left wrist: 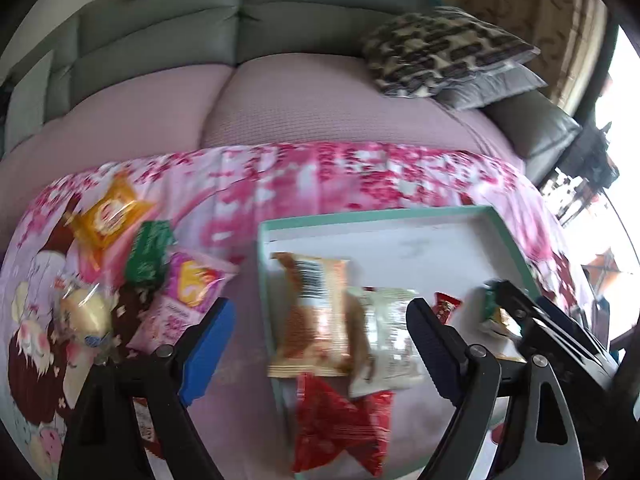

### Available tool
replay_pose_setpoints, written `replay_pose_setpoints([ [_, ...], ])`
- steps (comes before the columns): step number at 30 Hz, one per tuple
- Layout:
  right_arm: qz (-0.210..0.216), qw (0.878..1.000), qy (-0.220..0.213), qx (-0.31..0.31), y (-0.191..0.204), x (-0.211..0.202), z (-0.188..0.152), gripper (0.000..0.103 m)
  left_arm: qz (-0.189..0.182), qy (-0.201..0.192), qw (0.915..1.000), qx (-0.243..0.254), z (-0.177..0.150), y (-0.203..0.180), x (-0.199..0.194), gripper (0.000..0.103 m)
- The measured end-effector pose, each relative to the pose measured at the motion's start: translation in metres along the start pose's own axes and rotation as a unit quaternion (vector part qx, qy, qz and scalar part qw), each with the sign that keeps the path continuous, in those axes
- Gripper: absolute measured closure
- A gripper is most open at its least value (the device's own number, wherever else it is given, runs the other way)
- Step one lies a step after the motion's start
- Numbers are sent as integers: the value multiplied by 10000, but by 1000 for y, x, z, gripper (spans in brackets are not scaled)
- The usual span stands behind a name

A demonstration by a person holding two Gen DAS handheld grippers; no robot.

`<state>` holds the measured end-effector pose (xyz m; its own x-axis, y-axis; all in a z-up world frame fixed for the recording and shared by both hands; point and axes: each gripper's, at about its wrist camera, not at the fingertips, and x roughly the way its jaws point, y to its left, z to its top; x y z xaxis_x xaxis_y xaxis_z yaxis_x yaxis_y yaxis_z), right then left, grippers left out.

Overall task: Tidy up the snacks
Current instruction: 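Carry the red candy and white packet over the tray and open both grippers, then move both open tools back over the snack pile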

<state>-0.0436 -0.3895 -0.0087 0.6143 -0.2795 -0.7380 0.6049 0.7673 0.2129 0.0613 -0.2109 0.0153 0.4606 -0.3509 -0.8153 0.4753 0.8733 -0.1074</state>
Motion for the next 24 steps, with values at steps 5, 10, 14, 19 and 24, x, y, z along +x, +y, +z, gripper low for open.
replay_pose_setpoints([
  [5, -27, 9999, -44, -100, 4, -1, 0, 0, 341, -19, 9984, -448, -2, 31, 2, 3],
  [10, -92, 9992, -211, -323, 10, -4, -1, 0, 655, 14, 9948, -780, -5, 61, 3, 3],
  [14, -87, 9983, -401, -406, 14, -9, -1, 0, 714, 4, 9927, -970, -9, 79, 1, 3],
  [19, -75, 9970, -612, -471, 18, -15, -1, 0, 730, -44, 9907, -1147, -11, 94, -2, 3],
  [24, -95, 9963, -626, -580, 23, -17, -1, 0, 769, -109, 9889, -1267, -15, 110, -10, 3],
])
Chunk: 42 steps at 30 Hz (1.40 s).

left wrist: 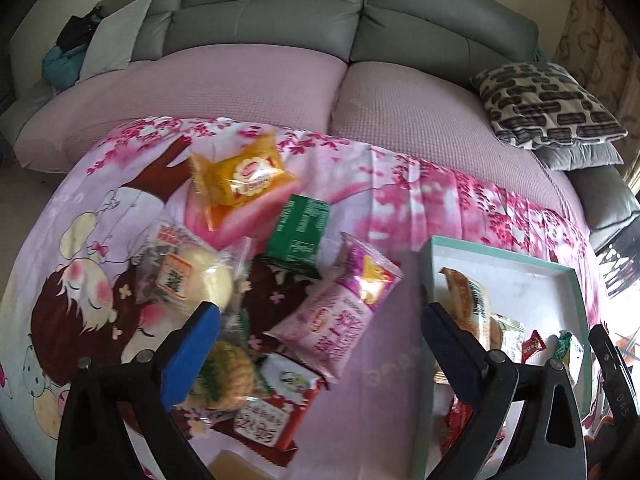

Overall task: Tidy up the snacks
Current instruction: 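Move both open tools back over the snack pile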

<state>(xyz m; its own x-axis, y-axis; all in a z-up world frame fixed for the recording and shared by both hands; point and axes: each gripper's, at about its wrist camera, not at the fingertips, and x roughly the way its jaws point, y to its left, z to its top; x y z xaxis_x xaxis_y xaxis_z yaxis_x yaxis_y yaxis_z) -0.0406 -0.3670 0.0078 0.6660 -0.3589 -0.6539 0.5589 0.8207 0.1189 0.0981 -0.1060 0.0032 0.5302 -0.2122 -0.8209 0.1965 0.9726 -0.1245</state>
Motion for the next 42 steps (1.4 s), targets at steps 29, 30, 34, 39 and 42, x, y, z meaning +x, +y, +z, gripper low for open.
replay_pose_setpoints([
  [29, 1080, 9929, 27, -498, 106, -28, -10, 0, 398, -483, 9927, -1028, -5, 119, -38, 2],
  [30, 1145, 9922, 49, -481, 111, -28, -11, 0, 396, -503, 9923, -1063, -6, 122, -39, 2],
  [34, 1487, 9877, 132, -473, 131, -29, -18, 0, 398, -541, 9906, -1195, -7, 134, -42, 2],
  [39, 1671, 9827, 227, -760, 163, -30, -29, 0, 362, -485, 9893, -1330, -9, 148, -40, 2],
  [42, 1796, 9793, 331, -873, 180, -30, -36, 0, 306, -424, 9896, -1341, -10, 152, -37, 2],
])
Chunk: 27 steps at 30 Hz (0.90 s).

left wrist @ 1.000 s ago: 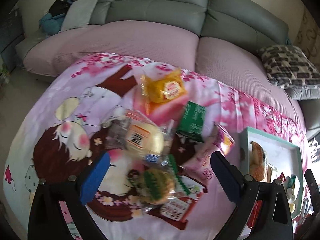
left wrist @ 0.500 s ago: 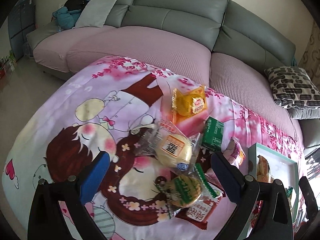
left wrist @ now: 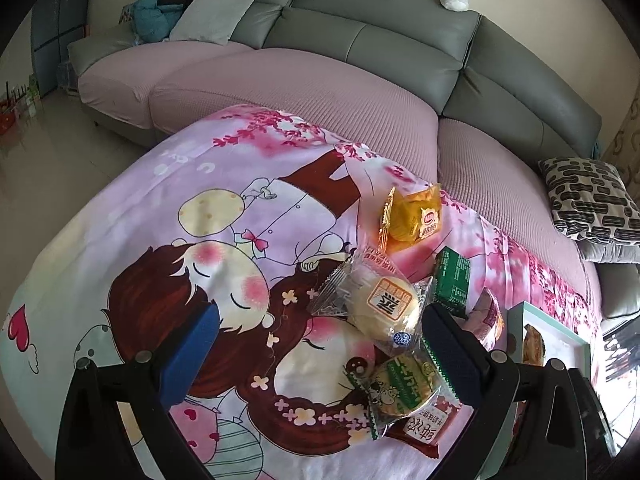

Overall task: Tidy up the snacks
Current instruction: 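Move both open tools back over the snack pile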

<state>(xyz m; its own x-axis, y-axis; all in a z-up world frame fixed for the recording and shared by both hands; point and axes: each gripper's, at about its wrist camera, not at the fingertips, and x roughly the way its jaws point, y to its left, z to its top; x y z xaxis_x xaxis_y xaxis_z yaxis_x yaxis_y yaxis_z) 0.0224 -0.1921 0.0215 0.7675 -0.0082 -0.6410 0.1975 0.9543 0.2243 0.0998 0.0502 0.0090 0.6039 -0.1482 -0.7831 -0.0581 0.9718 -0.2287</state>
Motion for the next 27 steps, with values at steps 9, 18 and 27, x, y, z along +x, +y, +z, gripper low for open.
replay_pose_setpoints([
  [9, 111, 9972, 545, -501, 39, 29, -22, 0, 0, 534, 9986, -32, -6, 7, 18, 2],
  [18, 23, 9896, 1141, -881, 60, 60, -50, 2, -51, 997, 9950, -69, -15, 3, 45, 2],
  [27, -197, 9828, 1458, -1119, 66, 78, -68, 9, -269, 1266, 9915, 106, -20, -11, 59, 2],
])
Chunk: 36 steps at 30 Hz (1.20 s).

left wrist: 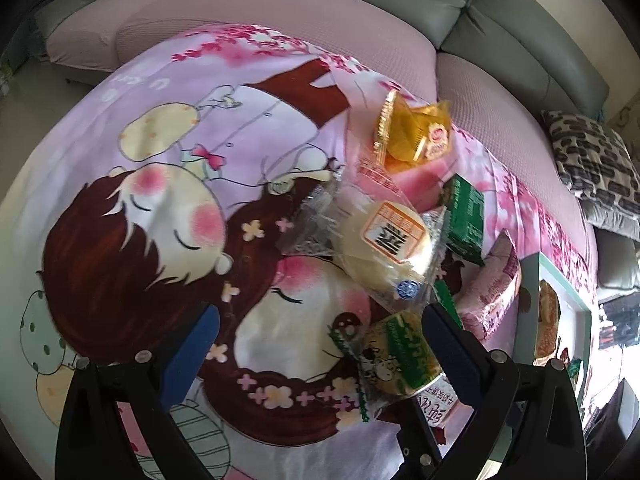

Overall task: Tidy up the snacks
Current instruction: 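Grasp the red-and-white milk biscuit bag with the right gripper while the left grasps the green cow-print bag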

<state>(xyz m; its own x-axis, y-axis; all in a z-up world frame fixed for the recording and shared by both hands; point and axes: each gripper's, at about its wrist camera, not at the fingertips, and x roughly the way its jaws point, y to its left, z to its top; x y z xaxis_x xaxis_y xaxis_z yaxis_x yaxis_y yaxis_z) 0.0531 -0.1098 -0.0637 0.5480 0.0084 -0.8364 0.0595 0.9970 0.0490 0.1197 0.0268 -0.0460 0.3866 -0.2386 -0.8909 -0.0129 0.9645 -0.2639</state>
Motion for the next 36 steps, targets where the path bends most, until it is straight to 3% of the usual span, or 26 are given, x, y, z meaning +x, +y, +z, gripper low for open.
replay_pose_setpoints([
  [10, -172, 9995, 69, 248, -25, -2, 1, 34, -87, 199, 9989, 419, -3, -26, 11, 2],
  [18, -167, 9994, 108, 298, -31, -1, -1, 38, -32, 496, 9966, 658, -9, -44, 33, 2],
  [24, -186, 9994, 123, 277, -31, 0, 0, 38, 270, 488, 9944, 899, -13, -59, 41, 2],
  [28, -189, 9994, 128, 263, -31, 0, -1, 38, 282, 464, 9942, 924, -14, -62, 42, 2],
  [30, -171, 9994, 126, 271, -31, 0, -1, 38, 226, 444, 9946, 906, -15, -62, 41, 6],
  [32, -150, 9994, 125, 275, -32, 0, -1, 40, 121, 416, 9948, 922, -14, -61, 37, 23],
  [34, -117, 9994, 126, 292, -33, 0, -1, 55, -47, 384, 9947, 951, -14, -63, 33, 36],
  [36, -105, 9993, 120, 342, -34, -1, -1, 58, -60, 373, 9943, 1000, -15, -65, 32, 39],
])
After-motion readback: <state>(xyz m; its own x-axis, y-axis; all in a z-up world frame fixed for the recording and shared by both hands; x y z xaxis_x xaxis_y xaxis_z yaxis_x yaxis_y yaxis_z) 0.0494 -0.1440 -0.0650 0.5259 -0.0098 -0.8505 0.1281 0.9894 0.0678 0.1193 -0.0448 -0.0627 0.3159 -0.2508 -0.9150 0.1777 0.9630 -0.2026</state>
